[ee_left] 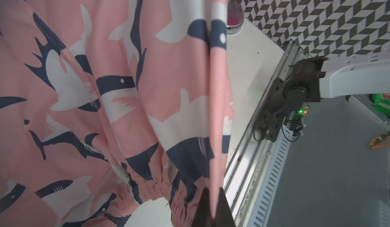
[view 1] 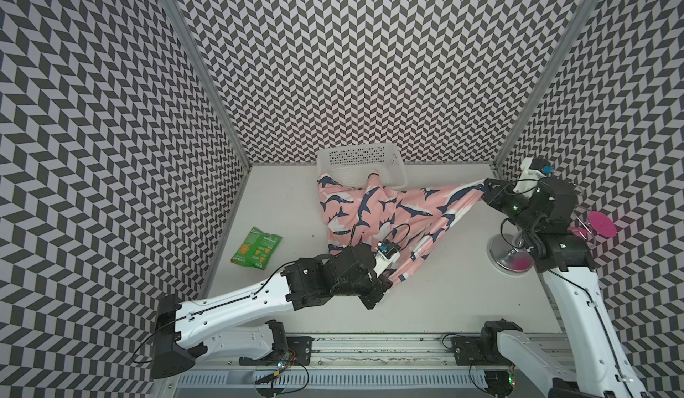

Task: Roll up the shorts
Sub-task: Fold the shorts at the center of the board.

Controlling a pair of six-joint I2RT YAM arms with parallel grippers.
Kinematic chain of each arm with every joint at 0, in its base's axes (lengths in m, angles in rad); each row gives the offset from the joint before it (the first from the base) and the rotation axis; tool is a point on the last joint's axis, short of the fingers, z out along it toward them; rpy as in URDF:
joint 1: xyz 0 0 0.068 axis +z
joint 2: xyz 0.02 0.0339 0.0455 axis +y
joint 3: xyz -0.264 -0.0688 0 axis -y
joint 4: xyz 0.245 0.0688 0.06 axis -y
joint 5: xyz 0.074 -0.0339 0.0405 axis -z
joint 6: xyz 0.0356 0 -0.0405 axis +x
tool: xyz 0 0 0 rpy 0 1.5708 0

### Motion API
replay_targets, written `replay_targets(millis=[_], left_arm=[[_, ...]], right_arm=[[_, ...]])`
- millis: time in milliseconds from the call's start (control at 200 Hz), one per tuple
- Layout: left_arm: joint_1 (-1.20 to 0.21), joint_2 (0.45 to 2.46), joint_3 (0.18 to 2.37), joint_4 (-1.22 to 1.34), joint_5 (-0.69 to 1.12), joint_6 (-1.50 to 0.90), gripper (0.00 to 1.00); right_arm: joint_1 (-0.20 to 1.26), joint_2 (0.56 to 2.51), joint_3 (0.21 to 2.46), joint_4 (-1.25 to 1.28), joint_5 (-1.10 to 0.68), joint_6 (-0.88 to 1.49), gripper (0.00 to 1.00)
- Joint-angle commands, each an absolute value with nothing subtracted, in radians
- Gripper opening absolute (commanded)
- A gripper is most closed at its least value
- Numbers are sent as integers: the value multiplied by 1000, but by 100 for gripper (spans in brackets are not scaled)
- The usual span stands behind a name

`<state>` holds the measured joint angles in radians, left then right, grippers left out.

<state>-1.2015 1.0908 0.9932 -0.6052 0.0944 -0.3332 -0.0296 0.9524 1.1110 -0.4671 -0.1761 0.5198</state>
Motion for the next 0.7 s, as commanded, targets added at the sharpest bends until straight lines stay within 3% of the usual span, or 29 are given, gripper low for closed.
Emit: replay_targets(millis=[0, 200, 310, 696], left_arm=[[-1212, 1068, 951, -669, 186, -359, 0], [-1208, 1103, 909, -682, 170, -455, 0], [-1193, 1095, 871, -682, 137, -555, 0], [-1171, 848, 569, -671, -63, -1124, 0]], right_arm=[[-45, 980, 1037, -386, -118, 510, 0], [34, 1093, 1065, -316, -134, 533, 0], [192, 1217, 1220, -316, -29, 504, 0], [530, 1712, 1724, -267, 0, 433, 0]])
